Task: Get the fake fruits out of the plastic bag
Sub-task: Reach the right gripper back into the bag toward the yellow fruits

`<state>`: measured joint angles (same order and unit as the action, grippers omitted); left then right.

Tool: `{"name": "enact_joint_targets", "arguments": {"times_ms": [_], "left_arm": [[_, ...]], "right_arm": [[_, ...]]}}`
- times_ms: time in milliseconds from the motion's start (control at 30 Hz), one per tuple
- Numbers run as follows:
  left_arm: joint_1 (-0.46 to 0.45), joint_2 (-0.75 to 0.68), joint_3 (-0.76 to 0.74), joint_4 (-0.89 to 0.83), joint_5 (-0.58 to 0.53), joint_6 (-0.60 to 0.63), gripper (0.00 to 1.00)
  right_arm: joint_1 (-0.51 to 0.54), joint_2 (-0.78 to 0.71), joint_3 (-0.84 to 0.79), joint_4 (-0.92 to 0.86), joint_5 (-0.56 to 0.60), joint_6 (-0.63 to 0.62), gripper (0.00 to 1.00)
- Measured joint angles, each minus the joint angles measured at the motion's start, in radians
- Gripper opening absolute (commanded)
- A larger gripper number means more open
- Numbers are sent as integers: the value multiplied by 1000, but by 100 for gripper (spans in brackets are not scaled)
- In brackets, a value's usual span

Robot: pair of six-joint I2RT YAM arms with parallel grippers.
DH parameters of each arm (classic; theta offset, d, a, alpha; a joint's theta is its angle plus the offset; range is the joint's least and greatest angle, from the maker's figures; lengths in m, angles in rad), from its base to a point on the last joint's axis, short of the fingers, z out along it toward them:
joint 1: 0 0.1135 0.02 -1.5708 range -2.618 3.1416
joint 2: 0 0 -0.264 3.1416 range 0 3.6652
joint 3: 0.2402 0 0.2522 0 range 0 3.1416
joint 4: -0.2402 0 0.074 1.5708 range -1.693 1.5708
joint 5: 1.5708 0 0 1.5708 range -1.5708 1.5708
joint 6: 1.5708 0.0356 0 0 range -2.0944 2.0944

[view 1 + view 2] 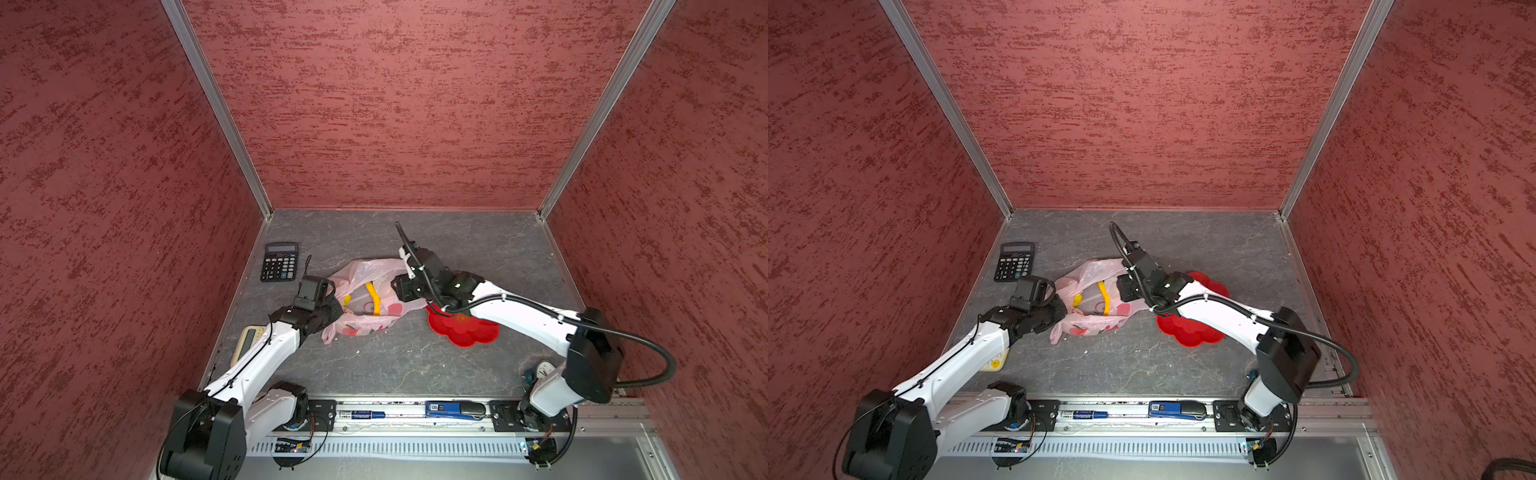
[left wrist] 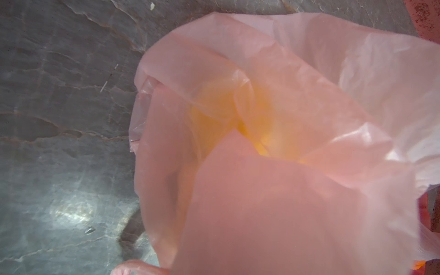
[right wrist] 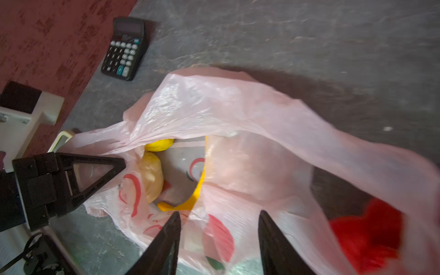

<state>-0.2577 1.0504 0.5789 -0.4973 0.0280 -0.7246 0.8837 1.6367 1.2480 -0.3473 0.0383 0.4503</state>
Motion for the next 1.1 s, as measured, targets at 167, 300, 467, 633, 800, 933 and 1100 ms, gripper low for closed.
{"name": "enact_joint_targets", "arguments": {"times_ms": [167,300,467,633,800,933,1100], "left_arm": [[-18,-43,-26,-14,-26,-17,7],[-49,-47,-47,-20,-37,-34,5],[-79,-51,-65,-22,-58,-61,4],[-107,-55,-79,-22,-81,-90,3],[-150,-49,-89,-19,-109,-125,0],[-176,-50,-91,-26,-147,-163,0],[-187,-74,-95,-45,-193,-196,0]], "right_arm": [[82,204,111,67,-72,10,53],[113,316,172,87,-119,11,56],[118,376,186,97,-143,11,58],[118,409,231,93,-139,1,62],[118,432,255,98,-136,-15,65],[118,457,259,96,-125,-25,65],[118,488,289,96,-119,-32,65]]}}
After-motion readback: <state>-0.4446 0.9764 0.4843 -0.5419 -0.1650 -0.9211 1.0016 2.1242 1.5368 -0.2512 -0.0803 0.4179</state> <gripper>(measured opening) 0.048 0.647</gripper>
